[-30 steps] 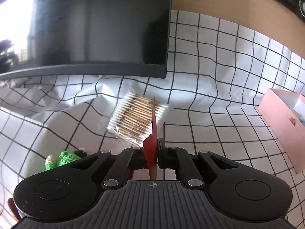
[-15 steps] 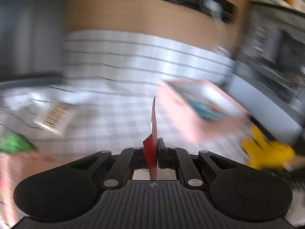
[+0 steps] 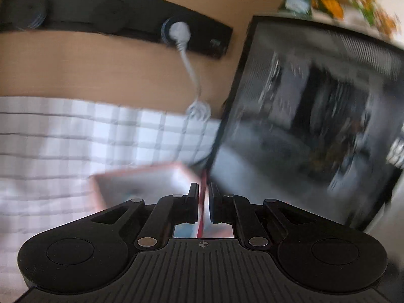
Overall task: Organize soft objects
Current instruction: 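Carry the red item and yellow toy into the pink box and release both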
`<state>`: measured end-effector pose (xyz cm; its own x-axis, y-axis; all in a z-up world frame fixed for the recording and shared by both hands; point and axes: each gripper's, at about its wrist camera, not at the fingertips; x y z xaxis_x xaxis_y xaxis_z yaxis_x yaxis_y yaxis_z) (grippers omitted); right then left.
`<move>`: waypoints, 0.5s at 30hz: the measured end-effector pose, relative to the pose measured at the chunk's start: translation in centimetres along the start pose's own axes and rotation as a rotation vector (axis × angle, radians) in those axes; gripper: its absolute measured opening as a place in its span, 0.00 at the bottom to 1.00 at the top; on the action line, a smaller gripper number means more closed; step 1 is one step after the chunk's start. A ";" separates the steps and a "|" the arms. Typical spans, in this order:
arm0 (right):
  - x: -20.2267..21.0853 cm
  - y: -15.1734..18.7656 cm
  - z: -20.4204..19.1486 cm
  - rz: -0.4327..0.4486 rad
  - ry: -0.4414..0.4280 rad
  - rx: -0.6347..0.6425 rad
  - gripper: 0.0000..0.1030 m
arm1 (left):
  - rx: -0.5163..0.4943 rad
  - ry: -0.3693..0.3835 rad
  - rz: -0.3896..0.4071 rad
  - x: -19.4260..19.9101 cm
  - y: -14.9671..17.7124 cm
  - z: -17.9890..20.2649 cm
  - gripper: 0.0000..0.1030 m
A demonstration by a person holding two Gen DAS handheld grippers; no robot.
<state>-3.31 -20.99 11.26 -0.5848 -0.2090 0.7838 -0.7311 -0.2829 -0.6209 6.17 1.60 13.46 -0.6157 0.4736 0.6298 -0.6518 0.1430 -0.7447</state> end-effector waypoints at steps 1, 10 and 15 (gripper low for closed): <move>0.1 0.2 0.0 0.006 -0.002 -0.001 0.57 | 0.017 0.038 0.015 -1.0 -1.5 -0.2 0.15; -1.4 0.3 1.2 0.002 -0.015 -0.056 0.57 | 0.269 -0.073 0.006 -6.0 -3.9 -5.1 0.16; -2.2 -3.7 2.1 0.062 -0.020 -0.057 0.57 | 0.282 -0.024 -0.090 -4.1 -0.4 -5.5 0.16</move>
Point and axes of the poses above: each gripper's, at about its wrist camera, not at the fingertips, and x roughly against the way its jaws point, z to its right, y to its underside, and after that the axes turned 13 degrees about -z, right-handed
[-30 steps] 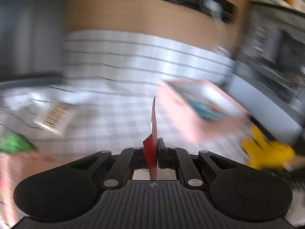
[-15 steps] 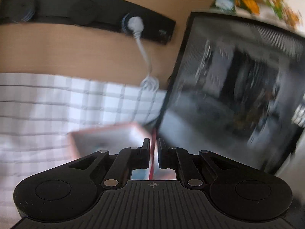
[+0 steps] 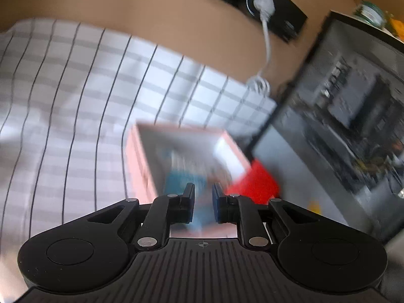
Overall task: Organize soft objects
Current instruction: 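Carry the red item and yellow toy into the pink box and release both, then move the left tool to the pink-striped towel while the right tool reaches the cotton swabs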
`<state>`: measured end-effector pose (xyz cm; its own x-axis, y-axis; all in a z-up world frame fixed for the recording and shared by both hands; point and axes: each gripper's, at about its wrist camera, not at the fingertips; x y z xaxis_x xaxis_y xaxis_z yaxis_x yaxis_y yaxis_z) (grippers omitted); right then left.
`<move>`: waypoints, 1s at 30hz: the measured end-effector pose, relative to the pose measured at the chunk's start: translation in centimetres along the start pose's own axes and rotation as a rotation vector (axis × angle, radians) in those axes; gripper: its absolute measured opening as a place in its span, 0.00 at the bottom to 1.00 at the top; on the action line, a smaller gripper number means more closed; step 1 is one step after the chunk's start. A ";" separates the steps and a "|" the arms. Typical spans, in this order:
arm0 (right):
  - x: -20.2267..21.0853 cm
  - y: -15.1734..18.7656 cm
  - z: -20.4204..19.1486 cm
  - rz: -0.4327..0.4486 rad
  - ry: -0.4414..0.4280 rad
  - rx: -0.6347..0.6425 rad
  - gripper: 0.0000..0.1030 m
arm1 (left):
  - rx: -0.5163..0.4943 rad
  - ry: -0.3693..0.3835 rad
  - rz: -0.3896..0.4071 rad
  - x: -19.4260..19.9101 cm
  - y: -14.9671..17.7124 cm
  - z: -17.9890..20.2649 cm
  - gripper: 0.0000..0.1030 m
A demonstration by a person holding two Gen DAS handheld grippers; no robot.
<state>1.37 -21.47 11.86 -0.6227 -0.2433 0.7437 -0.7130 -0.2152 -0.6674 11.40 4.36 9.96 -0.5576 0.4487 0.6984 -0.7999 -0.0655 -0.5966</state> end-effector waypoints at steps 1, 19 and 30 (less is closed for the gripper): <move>-0.3 -1.0 0.3 0.016 0.013 0.005 0.57 | 0.002 0.010 -0.015 0.6 1.2 -0.1 0.16; -17.9 -11.7 0.7 -0.299 0.065 -0.157 0.65 | 0.269 -0.043 -0.048 9.2 15.0 -6.9 0.16; -6.3 -4.9 -2.5 0.035 -0.035 0.040 0.87 | 0.253 -0.097 -0.060 8.4 15.1 -7.1 0.16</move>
Point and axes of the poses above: each gripper's, at about its wrist camera, not at the fingertips, and x roughly against the way its jaws point, z to its right, y to its underside, and after that the axes turned 13 degrees about -z, right-handed
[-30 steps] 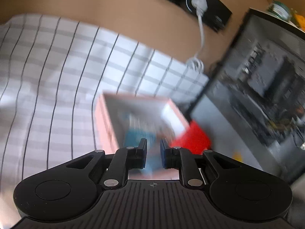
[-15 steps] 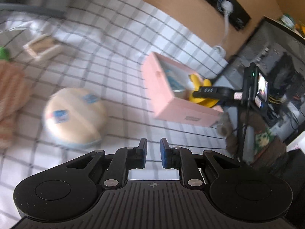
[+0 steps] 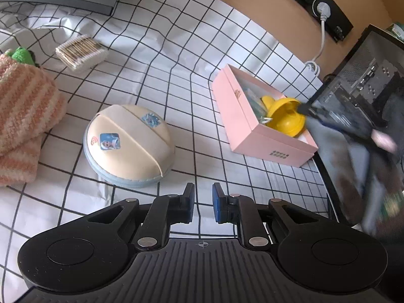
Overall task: Organize soft objects
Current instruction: 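Move the left tool to the pink-striped towel while the right tool reaches the cotton swabs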
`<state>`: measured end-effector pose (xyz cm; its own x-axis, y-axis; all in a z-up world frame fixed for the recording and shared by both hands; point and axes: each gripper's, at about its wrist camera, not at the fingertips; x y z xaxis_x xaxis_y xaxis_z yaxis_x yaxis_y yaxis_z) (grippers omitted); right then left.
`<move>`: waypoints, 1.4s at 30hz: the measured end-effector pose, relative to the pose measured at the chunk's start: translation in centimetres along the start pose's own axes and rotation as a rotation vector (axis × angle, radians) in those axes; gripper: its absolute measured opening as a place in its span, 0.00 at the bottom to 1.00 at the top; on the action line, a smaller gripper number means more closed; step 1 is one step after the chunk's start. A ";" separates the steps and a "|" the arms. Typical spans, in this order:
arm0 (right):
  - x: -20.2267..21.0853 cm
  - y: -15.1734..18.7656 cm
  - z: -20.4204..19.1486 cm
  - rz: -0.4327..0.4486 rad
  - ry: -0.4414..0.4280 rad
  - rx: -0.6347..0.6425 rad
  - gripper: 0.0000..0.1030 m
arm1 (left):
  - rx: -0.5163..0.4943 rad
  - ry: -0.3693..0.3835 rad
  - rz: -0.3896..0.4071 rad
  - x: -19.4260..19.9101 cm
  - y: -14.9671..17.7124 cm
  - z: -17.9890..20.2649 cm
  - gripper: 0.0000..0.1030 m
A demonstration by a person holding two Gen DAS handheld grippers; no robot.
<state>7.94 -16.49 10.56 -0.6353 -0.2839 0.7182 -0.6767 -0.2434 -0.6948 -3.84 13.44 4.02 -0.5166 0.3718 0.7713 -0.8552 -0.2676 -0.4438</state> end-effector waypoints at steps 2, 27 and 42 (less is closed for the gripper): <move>1.4 1.9 -0.4 -0.018 -0.053 0.011 0.87 | -0.002 -0.012 0.003 -0.1 0.0 0.0 0.16; -9.9 -8.8 -26.6 -0.307 -0.574 0.334 0.87 | 0.296 -0.218 0.205 8.1 0.2 -15.2 0.13; -22.2 -12.3 -31.4 -0.367 -0.329 0.499 0.78 | 0.173 -0.161 0.217 14.4 3.6 -17.0 0.16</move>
Point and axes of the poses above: each gripper's, at about its wrist camera, not at the fingertips, and x roughly against the way its jaws point, z to its right, y to its underside, and after that the axes turned 13 degrees about -z, right-handed
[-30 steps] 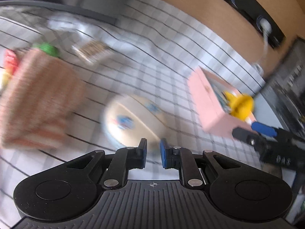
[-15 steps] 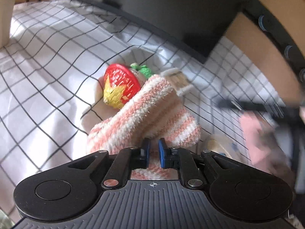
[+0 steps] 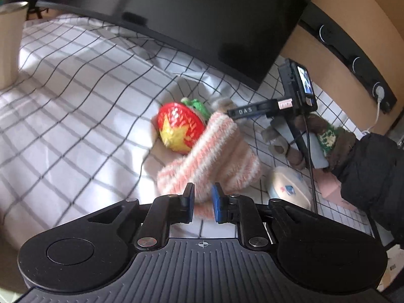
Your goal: Organize soft objects
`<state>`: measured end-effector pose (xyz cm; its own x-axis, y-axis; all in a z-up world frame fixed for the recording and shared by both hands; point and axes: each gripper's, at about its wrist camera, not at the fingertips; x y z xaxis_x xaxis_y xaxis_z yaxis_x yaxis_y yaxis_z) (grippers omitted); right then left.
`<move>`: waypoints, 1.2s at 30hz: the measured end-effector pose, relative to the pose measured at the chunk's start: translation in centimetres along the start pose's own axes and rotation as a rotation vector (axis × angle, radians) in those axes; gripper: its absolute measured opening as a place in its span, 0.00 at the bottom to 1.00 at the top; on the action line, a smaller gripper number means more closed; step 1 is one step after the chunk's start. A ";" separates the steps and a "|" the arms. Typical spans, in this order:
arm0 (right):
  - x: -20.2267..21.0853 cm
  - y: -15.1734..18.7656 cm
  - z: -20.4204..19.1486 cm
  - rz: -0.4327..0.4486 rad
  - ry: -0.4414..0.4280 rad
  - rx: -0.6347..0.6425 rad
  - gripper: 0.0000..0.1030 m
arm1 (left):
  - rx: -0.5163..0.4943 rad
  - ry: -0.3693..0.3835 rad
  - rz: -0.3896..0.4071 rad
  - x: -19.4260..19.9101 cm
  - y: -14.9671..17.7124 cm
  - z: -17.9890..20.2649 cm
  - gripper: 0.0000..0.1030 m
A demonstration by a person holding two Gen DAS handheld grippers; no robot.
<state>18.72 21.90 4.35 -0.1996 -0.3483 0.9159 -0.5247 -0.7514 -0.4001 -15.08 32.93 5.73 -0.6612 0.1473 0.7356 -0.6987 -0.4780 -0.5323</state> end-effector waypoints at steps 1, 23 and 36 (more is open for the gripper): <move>0.4 0.5 0.1 0.004 0.004 -0.011 0.76 | -0.007 -0.003 0.000 -0.2 -0.5 -0.1 0.16; 17.4 26.2 0.2 0.127 0.101 -0.092 0.78 | -0.224 0.052 -0.138 -8.5 -2.7 7.7 0.41; 16.3 24.9 -1.2 0.153 0.101 -0.139 0.82 | -0.330 -0.076 -0.132 -13.5 -5.8 10.9 0.46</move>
<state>1.44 -1.84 9.31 -0.3638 -0.3890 0.8464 -0.5892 -0.6077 -0.5325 0.89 24.27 3.45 -0.5458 0.1189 0.8295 -0.8356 -0.1517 -0.5280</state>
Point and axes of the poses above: each gripper's, at about its wrist camera, not at the fingertips, and x roughly against the way its jaws point, z to its right, y to its underside, and after that the axes turned 13 degrees about -z, right-handed
